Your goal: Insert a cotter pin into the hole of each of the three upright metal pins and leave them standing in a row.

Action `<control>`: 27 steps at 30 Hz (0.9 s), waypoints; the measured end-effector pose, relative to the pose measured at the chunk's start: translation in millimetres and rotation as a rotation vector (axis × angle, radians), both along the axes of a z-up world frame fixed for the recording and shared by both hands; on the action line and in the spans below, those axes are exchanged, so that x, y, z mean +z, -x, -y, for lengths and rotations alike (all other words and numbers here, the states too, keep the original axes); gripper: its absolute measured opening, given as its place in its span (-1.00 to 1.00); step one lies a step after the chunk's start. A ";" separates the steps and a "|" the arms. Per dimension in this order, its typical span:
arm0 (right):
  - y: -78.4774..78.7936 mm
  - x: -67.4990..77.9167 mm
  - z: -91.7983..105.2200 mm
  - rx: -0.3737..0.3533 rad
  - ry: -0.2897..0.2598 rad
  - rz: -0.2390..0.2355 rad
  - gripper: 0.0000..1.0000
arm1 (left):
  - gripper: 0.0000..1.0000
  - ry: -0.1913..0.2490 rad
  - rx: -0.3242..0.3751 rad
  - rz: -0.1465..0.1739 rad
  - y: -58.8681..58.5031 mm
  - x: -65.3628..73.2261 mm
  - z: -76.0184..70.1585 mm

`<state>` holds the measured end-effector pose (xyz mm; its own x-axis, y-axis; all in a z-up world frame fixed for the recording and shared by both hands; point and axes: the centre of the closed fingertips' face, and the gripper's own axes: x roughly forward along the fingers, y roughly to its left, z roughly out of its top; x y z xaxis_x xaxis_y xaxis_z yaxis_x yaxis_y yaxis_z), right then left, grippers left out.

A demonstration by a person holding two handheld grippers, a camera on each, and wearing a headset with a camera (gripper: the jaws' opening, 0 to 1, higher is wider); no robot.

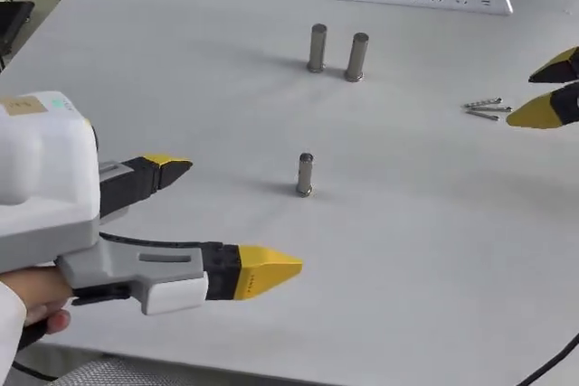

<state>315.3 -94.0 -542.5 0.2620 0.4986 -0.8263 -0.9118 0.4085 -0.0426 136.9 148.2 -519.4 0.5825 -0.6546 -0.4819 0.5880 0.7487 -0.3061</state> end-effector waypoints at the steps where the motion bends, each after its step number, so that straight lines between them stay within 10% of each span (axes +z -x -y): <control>1: -0.3 -1.0 -1.6 0.005 0.013 0.002 -0.29 | 0.93 0.003 0.002 0.000 0.5 0.4 0.3; 10: -18.5 -25.1 1.5 0.004 0.132 -0.006 -0.88 | 0.90 0.022 0.019 -0.001 4.6 1.8 1.6; 27: -43.4 -60.9 7.9 0.043 0.252 -0.057 -0.96 | 0.84 0.051 0.062 -0.022 10.8 -1.6 -3.5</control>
<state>358.7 -101.9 -603.4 0.1941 0.2846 -0.9388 -0.9321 0.3520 -0.0860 126.0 151.7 -521.1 0.6127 -0.6412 -0.4620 0.5335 0.7668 -0.3568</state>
